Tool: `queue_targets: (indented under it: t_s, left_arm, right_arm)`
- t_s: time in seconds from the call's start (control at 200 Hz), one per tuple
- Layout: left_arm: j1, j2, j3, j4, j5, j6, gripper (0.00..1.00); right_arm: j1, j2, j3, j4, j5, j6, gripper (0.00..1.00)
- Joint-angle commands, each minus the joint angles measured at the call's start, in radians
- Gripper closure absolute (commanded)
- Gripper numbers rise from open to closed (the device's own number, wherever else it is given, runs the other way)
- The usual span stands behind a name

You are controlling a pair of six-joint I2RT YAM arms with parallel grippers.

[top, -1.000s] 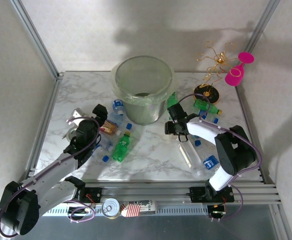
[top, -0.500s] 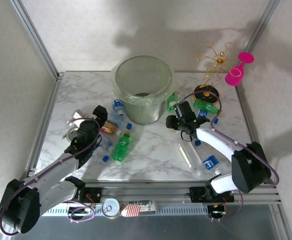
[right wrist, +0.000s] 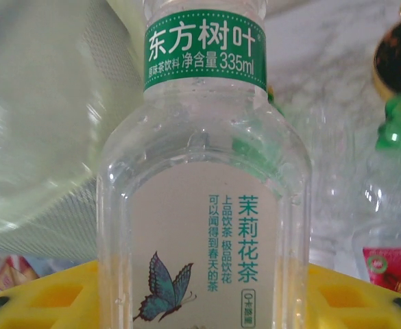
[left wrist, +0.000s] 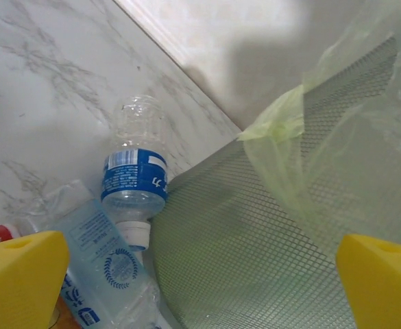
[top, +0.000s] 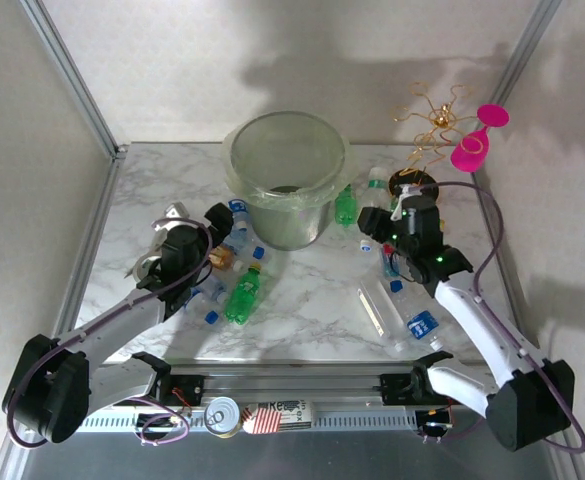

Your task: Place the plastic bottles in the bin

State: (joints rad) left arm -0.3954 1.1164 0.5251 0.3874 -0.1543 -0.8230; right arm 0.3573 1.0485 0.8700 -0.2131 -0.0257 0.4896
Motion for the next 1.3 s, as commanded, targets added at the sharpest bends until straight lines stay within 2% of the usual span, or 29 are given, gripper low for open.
queue_targets:
  t_s: [0.0,0.13,0.265,0.486,0.626,0.871,1.011,1.292]
  left_arm:
    - [0.007,-0.011,0.032,-0.041,0.043,0.052,0.01]
    - [0.007,-0.044,0.03,-0.056,0.038,0.079,0.01]
    - [0.007,-0.08,0.009,-0.054,0.029,0.092,0.0]
    - [0.01,-0.17,-0.044,-0.056,0.032,0.121,0.01]
    - [0.012,-0.25,-0.086,-0.101,0.029,0.116,0.0]
    - [0.026,-0.394,-0.149,-0.198,-0.003,0.121,0.0]
    - [0.045,-0.442,-0.177,-0.246,-0.004,0.123,0.0]
    - [0.087,-0.472,-0.22,-0.249,0.005,0.096,0.0]
  right_arm:
    - [-0.012,-0.056,0.106,-0.023,-0.025,-0.044,0.55]
    - [-0.013,-0.081,0.194,-0.026,-0.027,-0.071,0.56]
    - [-0.013,-0.051,0.286,0.027,-0.096,-0.093,0.59]
    - [-0.011,0.1,0.42,0.181,-0.304,-0.062,0.6]
    - [0.03,0.231,0.489,0.248,-0.349,-0.048,0.6]
    - [0.16,0.53,0.732,0.15,-0.259,-0.124,0.58]
    - [0.217,0.688,0.879,0.028,-0.143,-0.169,0.56]
    - [0.285,0.865,1.051,-0.098,0.037,-0.234,0.49]
